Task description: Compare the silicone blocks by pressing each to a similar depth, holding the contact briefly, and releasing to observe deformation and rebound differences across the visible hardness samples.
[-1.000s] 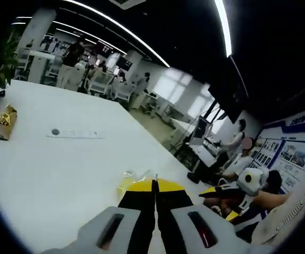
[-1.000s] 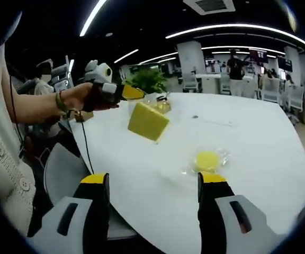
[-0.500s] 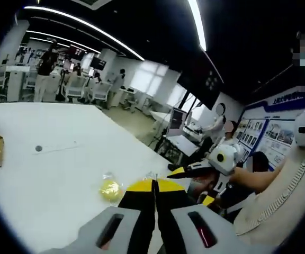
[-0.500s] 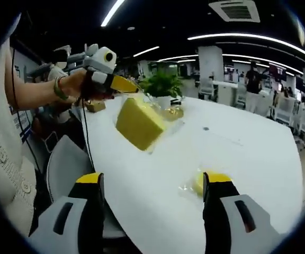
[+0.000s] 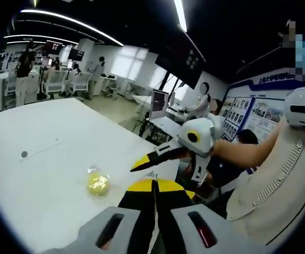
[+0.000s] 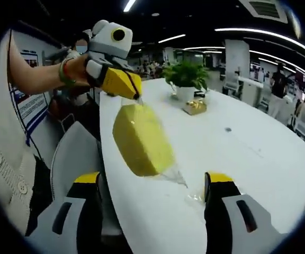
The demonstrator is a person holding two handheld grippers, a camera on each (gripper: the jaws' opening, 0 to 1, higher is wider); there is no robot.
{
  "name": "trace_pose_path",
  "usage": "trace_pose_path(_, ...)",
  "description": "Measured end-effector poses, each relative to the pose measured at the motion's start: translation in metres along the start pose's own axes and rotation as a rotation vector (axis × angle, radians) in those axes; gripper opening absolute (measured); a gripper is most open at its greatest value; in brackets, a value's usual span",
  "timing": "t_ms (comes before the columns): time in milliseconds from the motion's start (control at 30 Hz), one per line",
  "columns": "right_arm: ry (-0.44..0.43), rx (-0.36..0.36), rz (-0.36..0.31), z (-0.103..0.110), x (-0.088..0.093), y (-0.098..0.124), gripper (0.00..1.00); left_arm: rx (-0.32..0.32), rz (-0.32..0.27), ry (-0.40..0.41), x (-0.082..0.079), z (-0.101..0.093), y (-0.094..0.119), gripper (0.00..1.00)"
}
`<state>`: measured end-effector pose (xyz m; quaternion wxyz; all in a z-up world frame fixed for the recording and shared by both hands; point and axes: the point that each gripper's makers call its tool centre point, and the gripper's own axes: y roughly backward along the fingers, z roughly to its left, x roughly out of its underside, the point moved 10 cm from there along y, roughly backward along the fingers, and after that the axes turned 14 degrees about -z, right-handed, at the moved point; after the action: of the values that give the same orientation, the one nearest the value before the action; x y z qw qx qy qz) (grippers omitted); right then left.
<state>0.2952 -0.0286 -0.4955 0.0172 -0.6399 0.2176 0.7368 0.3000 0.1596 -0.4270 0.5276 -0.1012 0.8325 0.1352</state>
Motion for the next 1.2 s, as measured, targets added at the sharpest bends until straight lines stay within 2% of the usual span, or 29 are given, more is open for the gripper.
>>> trace_pose_path(233, 0.001, -0.082, 0.036, -0.002, 0.001, -0.016, 0.64, 0.046, 0.064, -0.001, 0.003, -0.001, -0.01, 0.0)
trace_pose_path(367, -0.005, -0.148, 0.064, 0.001, 0.005, -0.023, 0.55, 0.062, 0.091, -0.008, 0.006, -0.002, -0.013, 0.0)
trace_pose_path(533, -0.01, -0.187, 0.082, 0.004, 0.009, -0.03, 0.47, 0.092, 0.117, -0.012, 0.008, -0.003, -0.015, 0.0)
trace_pose_path(667, 0.012, -0.232, 0.137, 0.008, 0.014, -0.034, 0.45, 0.116, 0.139, -0.012, 0.01, -0.005, -0.015, 0.0)
trace_pose_path(733, 0.019, -0.243, 0.136, 0.009, 0.015, -0.034, 0.4, 0.126, 0.147, -0.014, 0.011, -0.006, -0.015, 0.0)
trace_pose_path(767, 0.026, -0.266, 0.127, 0.01, 0.015, -0.034, 0.34, 0.129, 0.15, -0.016, 0.011, -0.006, -0.015, 0.0)
trace_pose_path(1033, 0.05, -0.271, 0.12, 0.013, 0.016, -0.036, 0.26, 0.143, 0.159, -0.018, 0.015, -0.007, -0.012, 0.0)
trace_pose_path(1133, 0.086, -0.262, 0.126, 0.015, 0.017, -0.035, 0.23, 0.148, 0.162, -0.022, 0.017, -0.008, -0.011, 0.0)
trace_pose_path(1200, 0.073, -0.265, 0.127, 0.016, 0.017, -0.035, 0.22, 0.15, 0.16, -0.021, 0.017, -0.009, -0.01, 0.0)
